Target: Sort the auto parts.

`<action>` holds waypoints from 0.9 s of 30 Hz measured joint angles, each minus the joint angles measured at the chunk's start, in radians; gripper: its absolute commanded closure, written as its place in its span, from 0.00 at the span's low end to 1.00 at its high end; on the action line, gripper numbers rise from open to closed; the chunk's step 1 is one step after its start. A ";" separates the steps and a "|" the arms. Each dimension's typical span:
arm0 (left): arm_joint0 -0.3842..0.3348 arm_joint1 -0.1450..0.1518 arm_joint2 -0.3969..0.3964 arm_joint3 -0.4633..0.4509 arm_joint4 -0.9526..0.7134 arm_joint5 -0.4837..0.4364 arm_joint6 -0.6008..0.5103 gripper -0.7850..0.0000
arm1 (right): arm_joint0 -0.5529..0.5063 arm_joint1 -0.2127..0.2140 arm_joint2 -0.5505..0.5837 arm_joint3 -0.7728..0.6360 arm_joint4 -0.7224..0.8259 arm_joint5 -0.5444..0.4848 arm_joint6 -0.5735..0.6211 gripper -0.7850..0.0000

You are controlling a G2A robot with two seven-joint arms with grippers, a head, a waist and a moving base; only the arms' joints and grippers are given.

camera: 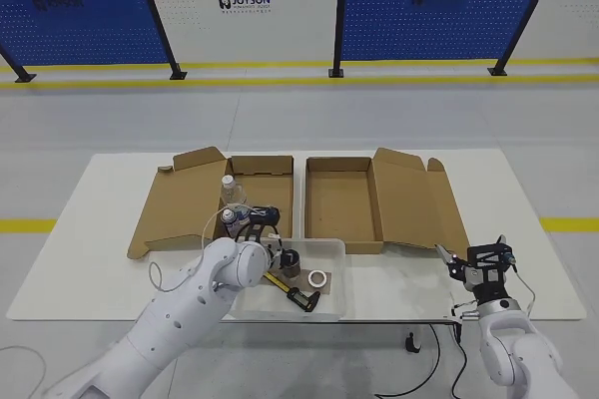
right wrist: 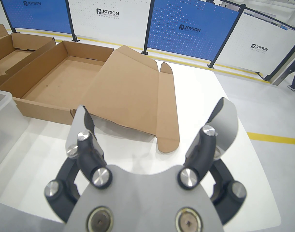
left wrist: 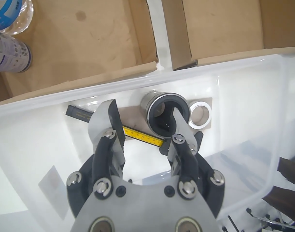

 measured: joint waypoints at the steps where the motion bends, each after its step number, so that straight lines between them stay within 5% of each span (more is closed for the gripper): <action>1: 0.000 -0.001 0.000 0.002 -0.003 -0.001 -0.001 0.49 | 0.000 0.000 0.000 0.000 0.000 0.000 0.000 0.00; 27: 0.007 -0.037 -0.006 0.068 -0.046 -0.025 -0.005 0.61 | 0.000 0.000 0.000 0.000 0.000 0.000 0.000 0.00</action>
